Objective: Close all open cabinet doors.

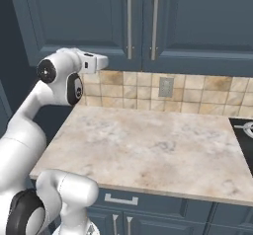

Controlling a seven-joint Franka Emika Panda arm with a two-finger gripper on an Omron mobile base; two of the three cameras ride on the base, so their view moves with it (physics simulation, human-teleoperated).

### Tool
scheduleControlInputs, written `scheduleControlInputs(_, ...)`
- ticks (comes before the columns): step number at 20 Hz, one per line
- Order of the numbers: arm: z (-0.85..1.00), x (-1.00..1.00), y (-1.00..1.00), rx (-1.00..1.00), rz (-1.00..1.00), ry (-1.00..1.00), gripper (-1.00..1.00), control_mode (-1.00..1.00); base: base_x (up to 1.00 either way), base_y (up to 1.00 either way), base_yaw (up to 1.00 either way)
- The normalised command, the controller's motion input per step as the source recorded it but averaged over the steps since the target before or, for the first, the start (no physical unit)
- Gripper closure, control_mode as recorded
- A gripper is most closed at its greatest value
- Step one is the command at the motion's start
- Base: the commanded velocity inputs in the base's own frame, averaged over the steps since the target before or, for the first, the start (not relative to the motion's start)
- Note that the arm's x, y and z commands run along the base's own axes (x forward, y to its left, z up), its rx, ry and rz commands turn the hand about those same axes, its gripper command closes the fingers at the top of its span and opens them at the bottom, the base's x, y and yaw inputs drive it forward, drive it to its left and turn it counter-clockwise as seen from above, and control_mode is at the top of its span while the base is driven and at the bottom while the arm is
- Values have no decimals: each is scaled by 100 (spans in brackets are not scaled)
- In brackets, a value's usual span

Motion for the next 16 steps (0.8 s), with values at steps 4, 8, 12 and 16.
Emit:
scheduleControlInputs(4,0,1,-3,0,1,7,-100,-100,0,0,0)
scheduleControlInputs(8,1,-49,0,-1,0,1,-100,-100,0,0,0)
scheduleControlInputs(12,0,-90,0,-1,0,0,-100,-100,0,0,0)
scheduleControlInputs(16,0,-100,0,0,0,0,-100,-100,0,0,0)
